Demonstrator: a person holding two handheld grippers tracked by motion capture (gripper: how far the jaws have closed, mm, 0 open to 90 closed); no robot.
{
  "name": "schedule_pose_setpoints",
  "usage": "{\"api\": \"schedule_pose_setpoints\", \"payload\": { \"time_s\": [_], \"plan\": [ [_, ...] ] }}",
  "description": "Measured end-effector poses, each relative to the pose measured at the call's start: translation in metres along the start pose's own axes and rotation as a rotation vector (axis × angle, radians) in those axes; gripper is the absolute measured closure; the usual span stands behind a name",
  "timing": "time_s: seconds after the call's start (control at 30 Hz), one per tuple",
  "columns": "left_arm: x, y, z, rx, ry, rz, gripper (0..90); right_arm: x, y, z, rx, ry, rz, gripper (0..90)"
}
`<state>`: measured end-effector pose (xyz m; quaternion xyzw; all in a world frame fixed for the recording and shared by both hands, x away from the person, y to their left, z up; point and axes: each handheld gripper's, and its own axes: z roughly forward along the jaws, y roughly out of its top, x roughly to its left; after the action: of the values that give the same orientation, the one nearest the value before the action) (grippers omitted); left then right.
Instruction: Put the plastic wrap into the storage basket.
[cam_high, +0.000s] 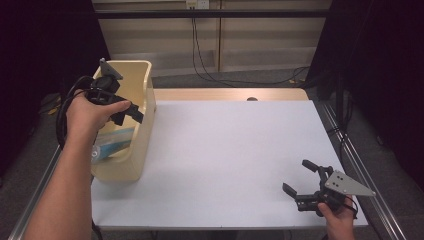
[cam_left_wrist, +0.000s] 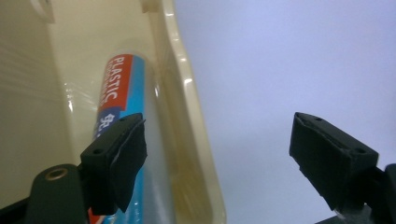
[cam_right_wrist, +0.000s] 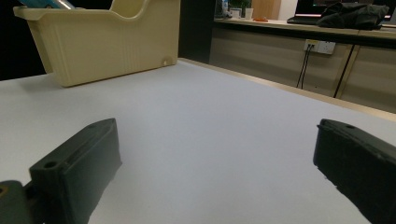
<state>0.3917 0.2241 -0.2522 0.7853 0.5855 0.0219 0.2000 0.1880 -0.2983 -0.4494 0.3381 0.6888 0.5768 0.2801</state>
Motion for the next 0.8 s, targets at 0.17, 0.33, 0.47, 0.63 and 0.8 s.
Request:
{"api": "schedule_pose_setpoints", "payload": {
  "time_s": [0.17, 0.33, 0.47, 0.63, 0.8],
  "plan": [
    [-0.010, 0.003, -0.001, -0.001, -0.007, 0.019, 17.1, -0.001, 0.000, -0.001, -0.003, -0.003, 0.000, 0.5],
    [-0.020, 0.005, 0.002, -0.011, -0.022, 0.036, 16.2, 0.000, 0.000, -0.001, -0.001, 0.002, -0.001, 0.5],
    [-0.027, 0.005, 0.006, -0.015, -0.034, 0.054, 15.0, 0.000, 0.000, -0.001, -0.002, 0.004, 0.000, 0.5],
    [-0.035, 0.005, 0.012, -0.017, -0.054, 0.070, 14.2, 0.000, 0.001, 0.000, -0.003, 0.006, -0.002, 0.6],
    [-0.046, 0.006, 0.016, -0.022, -0.066, 0.098, 13.0, 0.000, 0.001, 0.000, -0.003, 0.006, 0.000, 0.5]
  ]
}}
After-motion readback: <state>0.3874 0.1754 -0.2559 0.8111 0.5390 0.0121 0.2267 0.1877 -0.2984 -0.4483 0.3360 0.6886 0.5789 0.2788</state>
